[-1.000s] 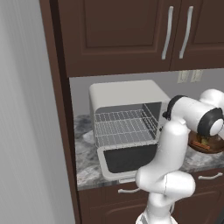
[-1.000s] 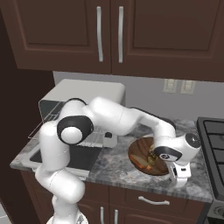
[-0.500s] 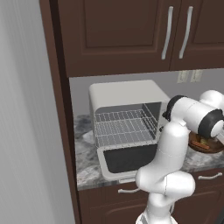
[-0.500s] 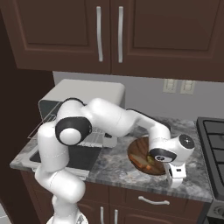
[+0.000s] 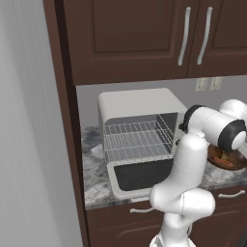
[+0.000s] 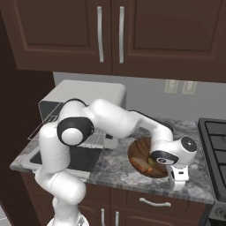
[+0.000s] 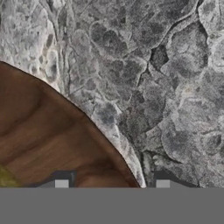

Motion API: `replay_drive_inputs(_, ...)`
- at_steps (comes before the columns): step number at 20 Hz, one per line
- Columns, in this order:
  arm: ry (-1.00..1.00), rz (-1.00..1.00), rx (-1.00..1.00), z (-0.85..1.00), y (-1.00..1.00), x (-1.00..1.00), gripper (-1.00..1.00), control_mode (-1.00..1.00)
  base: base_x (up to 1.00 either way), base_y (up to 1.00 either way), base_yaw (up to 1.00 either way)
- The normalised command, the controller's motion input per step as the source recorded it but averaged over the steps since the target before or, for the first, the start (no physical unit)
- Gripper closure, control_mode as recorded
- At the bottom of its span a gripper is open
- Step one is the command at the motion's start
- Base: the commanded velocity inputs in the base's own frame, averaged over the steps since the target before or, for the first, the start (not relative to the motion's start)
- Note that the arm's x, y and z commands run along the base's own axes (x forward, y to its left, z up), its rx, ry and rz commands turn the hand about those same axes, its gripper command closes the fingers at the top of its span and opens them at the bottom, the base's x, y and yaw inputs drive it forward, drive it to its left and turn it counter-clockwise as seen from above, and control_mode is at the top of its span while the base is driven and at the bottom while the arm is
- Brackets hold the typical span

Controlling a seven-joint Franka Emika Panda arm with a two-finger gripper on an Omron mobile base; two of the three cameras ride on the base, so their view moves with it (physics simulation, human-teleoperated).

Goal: Pick up the heated bread from the toaster oven and place it in the bowl. Then move the bread bowl to the dining counter.

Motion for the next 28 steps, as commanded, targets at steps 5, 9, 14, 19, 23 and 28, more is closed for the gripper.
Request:
replay_drive_inputs(5,0.0,0.0,0.0,0.0,0.0,0.0,1.0,-1.0,0.0,0.0,0.0)
replay_drive_inputs(9,-0.06,0.0,0.0,0.16,0.0,-0.03,1.0,-1.0,0.0,0.0,0.0)
replay_drive_inputs(14,-0.08,-0.04,0.0,0.44,0.07,-0.2,1.0,-1.0,0.0,0.0,0.0)
replay_drive_inputs(19,-0.07,-0.11,0.0,0.55,0.17,-0.41,1.0,-1.0,0.0,0.0,0.0)
replay_drive_inputs(23,-0.07,-0.14,0.0,0.61,0.32,-0.58,1.0,-1.0,0.0,0.0,0.0)
replay_drive_inputs(28,-0.09,-0.17,0.0,0.64,0.49,-0.69,1.0,-1.0,0.0,0.0,0.0)
